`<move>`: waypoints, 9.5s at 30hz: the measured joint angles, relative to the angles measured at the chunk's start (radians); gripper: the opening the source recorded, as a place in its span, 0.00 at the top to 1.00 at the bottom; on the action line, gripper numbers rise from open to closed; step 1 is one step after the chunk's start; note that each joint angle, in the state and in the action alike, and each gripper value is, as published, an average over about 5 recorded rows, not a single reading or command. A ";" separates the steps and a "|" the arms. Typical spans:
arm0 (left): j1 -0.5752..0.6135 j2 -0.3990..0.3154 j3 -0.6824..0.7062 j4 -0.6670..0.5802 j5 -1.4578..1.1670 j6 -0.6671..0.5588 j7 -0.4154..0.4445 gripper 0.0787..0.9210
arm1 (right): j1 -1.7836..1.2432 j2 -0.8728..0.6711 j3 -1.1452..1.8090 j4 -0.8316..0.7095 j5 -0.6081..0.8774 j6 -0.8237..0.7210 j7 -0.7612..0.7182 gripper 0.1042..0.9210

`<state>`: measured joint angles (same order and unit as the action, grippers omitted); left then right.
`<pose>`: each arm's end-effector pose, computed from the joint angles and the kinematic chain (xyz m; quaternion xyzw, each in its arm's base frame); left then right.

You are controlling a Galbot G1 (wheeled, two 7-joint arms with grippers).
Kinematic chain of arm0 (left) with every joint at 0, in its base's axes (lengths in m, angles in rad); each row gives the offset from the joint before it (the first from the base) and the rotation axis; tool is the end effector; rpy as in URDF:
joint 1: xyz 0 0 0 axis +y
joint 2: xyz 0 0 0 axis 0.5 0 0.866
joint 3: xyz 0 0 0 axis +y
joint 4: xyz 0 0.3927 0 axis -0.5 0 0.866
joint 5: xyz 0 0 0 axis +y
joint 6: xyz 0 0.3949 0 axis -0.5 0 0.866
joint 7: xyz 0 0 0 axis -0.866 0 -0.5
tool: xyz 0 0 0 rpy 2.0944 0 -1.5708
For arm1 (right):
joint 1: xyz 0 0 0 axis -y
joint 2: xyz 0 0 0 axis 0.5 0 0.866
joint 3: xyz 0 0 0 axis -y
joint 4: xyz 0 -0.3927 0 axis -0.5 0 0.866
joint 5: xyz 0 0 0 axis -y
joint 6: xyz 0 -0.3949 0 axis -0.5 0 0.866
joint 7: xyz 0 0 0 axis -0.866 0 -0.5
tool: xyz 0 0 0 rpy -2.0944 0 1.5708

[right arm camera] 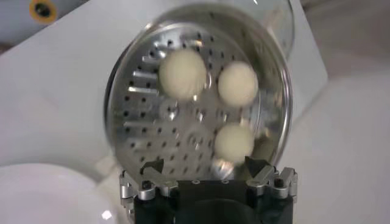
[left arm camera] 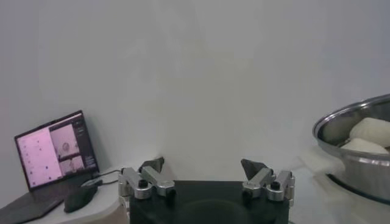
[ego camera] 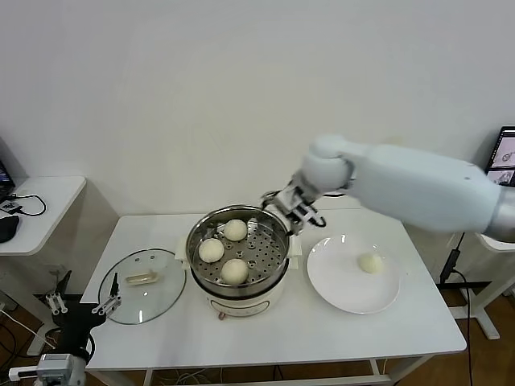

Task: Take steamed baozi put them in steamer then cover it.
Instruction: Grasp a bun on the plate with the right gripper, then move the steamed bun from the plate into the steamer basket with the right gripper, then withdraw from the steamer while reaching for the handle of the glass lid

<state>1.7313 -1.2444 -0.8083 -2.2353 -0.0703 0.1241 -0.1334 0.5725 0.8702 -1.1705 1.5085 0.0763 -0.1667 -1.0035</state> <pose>0.1596 0.1305 -0.2764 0.0850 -0.9793 -0.1805 0.0353 0.5728 0.0300 -0.0205 0.5433 -0.4623 0.6822 0.1605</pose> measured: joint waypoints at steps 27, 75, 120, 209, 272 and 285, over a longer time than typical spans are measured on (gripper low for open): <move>0.020 -0.007 -0.006 -0.004 0.018 0.005 -0.002 0.12 | -0.502 -0.277 0.406 -0.208 -0.182 -0.064 -0.022 0.12; 0.020 -0.006 -0.031 0.016 0.008 0.005 -0.001 0.12 | -0.652 -0.011 0.554 -0.597 -0.352 -0.015 -0.033 0.36; -0.014 0.005 -0.030 0.031 -0.010 0.001 0.001 0.12 | -0.029 0.172 0.006 -0.105 0.337 -0.439 0.118 0.35; -0.110 0.124 0.016 0.215 0.494 -0.099 0.017 0.12 | -1.945 0.344 1.914 0.535 0.178 0.187 0.886 0.12; -0.580 0.153 0.261 0.834 1.271 -0.224 0.117 0.12 | -2.248 0.683 2.195 0.630 0.092 0.266 0.851 0.12; -0.626 0.143 0.262 0.886 1.270 -0.215 0.117 0.12 | -2.250 0.686 2.187 0.615 0.083 0.276 0.850 0.12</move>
<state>1.1053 -1.1016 -0.5460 -1.3493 1.1997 -0.0905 -0.0164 -1.6772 1.5560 1.0163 2.1238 0.1592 0.1096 -0.1536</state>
